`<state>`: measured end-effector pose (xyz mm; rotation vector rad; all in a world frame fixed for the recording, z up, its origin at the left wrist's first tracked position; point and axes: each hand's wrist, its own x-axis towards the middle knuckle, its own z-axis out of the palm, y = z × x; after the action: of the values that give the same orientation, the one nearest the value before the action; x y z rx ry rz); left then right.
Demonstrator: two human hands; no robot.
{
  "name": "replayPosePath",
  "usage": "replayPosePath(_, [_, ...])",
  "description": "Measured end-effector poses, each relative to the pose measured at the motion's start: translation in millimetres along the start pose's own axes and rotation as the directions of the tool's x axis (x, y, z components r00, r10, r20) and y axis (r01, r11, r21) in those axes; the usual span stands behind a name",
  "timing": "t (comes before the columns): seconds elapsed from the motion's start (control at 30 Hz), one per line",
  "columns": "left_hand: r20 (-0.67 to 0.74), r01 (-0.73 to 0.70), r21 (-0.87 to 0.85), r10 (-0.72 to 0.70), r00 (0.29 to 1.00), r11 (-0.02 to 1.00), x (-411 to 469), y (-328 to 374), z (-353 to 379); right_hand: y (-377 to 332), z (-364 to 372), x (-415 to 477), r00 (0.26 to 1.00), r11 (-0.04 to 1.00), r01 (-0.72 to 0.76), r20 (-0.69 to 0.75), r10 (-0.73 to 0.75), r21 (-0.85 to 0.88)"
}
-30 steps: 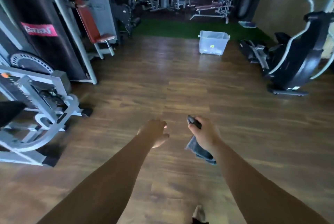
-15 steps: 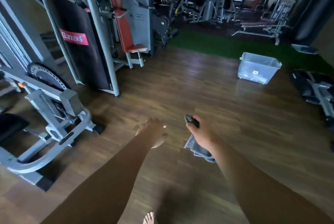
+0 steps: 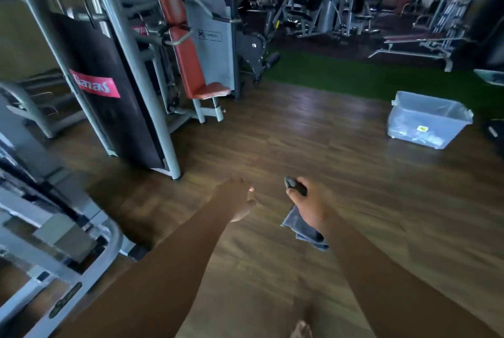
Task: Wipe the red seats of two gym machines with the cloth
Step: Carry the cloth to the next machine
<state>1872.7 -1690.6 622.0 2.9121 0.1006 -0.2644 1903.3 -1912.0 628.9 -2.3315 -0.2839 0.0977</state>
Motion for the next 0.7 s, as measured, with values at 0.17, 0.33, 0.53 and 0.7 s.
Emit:
replayPosePath(0.17, [0.0,0.046,-0.032,-0.046,0.999,0.998,136.0,-15.0,-23.5,-0.9,-2.3,151.7,0.997,0.998,0.06,0.057,-0.06,0.007])
replayPosePath(0.33, [0.017,0.131,-0.071,-0.13,0.991,0.989,258.2,-31.6,-62.1,-17.6,-10.2,297.5,0.98,0.987,0.16,0.125,-0.156,-0.02])
replayPosePath(0.53, [0.03,0.194,-0.059,-0.192,0.981,0.979,411.6,-78.7,-96.3,-31.6,14.6,464.0,0.969,0.982,0.189,0.16,-0.189,0.016])
replayPosePath(0.7, [0.057,0.16,0.02,-0.161,0.985,0.987,551.9,-133.8,-123.1,-37.1,49.5,604.4,0.98,0.988,0.156,0.125,-0.156,0.009])
